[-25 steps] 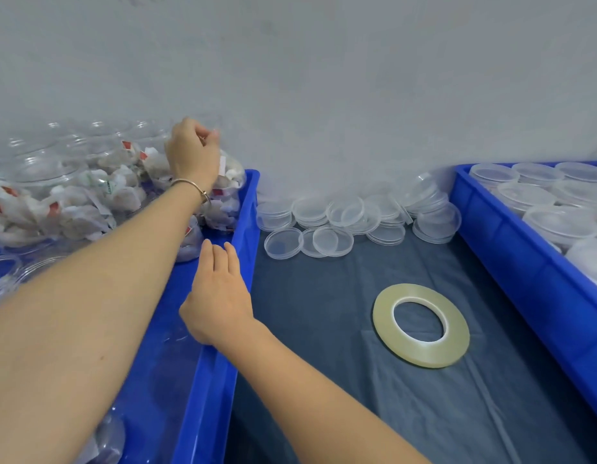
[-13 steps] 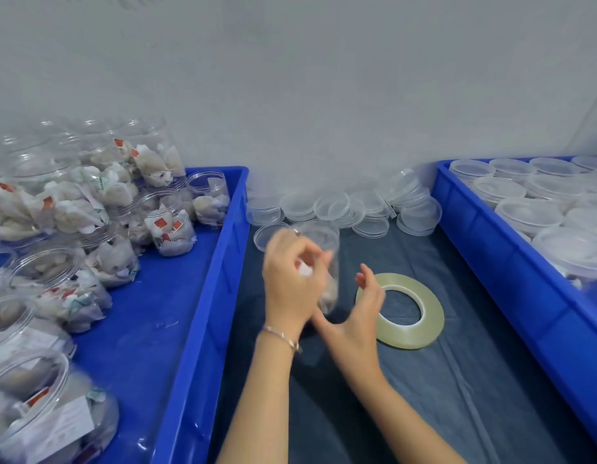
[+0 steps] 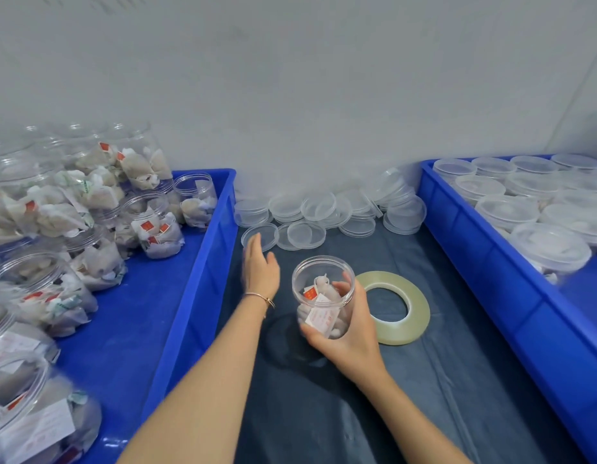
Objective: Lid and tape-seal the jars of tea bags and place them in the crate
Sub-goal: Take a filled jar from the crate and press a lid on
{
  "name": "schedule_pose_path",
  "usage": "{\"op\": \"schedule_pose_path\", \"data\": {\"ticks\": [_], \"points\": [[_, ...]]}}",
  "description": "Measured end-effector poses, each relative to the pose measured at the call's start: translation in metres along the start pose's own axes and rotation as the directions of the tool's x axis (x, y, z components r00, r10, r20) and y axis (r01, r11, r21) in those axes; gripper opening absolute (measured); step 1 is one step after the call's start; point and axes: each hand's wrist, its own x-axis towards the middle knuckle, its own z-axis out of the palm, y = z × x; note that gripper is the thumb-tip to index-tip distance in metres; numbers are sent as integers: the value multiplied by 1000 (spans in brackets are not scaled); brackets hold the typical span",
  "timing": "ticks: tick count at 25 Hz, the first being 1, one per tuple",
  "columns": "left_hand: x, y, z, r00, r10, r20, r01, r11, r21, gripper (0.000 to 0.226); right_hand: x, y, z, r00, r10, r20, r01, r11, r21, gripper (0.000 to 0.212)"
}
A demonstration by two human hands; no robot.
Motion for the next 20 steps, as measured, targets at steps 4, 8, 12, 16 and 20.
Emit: {"op": "schedule_pose_path", "data": {"ticks": [4,8,12,16,20], "points": [[26,-24,5,965,-144,217,27,883,468,61,2,3,-2,1000,11,3,-11,1000,-16,87],[29,-27,2,985,-34,172,-82,777,624,37,3,5,-3,1000,12,-13,-12,999,-33,87],[5,-15,9,1000,22,1,-21,902,432,18,2,4,-2,1000,4,-16,-5,999,-45,88],[-32,29,3,986,53,-159,-113,913,-391,17,-2,2,-3,1000,18,11,-17,1000,-19,88],[-68,66,-19,986,141,-88,-165,750,-641,32,-11,-7,-16,993,48,108,-47,999,-13,95]]}}
